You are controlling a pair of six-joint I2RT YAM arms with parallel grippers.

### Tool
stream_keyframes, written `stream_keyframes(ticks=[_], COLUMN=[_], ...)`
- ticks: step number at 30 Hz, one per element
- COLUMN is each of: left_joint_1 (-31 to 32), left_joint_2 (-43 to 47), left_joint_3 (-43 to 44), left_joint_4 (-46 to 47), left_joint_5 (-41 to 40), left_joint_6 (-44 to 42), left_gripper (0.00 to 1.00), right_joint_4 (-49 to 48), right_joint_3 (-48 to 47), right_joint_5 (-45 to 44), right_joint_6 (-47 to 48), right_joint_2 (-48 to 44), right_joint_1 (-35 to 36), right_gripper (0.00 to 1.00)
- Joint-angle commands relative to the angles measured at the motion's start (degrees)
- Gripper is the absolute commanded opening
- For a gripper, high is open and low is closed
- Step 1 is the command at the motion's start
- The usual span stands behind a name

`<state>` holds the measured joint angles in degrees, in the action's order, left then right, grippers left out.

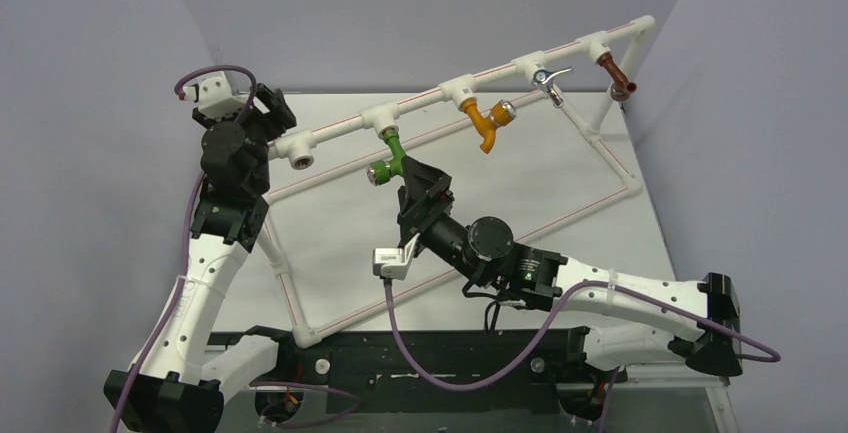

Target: Install the water faucets

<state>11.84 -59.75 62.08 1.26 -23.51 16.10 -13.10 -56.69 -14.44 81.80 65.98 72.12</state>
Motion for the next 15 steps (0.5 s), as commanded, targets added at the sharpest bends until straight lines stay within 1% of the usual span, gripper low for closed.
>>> stream_keyframes(ticks=[1, 3, 8, 15], left_joint_1=[0.29, 0.32, 0.3, 0.33], left_joint_2=[-3.4, -3.36, -3.56, -3.59], left_joint_3=[-4.32, -4.29, -4.26, -4.3], left_joint_4=[-16.81, -16.81, -16.82, -16.86], left_joint_5=[3.12, 3.04, 3.15, 3.2], left_joint_6=[-2.12, -2.12, -2.12, -2.12], left_gripper=[0.69, 0.69, 0.68, 0.68], right_joint_4=[-11.41, -13.89, -15.81, -16.67], right_joint_3=[0.69, 0.92, -0.48, -1.15], right_joint_5=[-6.4, -7.16, -9.06, -8.77], right_joint_6=[8.36, 9.6, 10.31, 9.04], right_joint_2=[2.55, 3.63, 6.44, 7.4], right_joint_1=[0.57, 0.57, 0.42, 0.38], right_gripper=[0.77, 0.76, 0.71, 0.57])
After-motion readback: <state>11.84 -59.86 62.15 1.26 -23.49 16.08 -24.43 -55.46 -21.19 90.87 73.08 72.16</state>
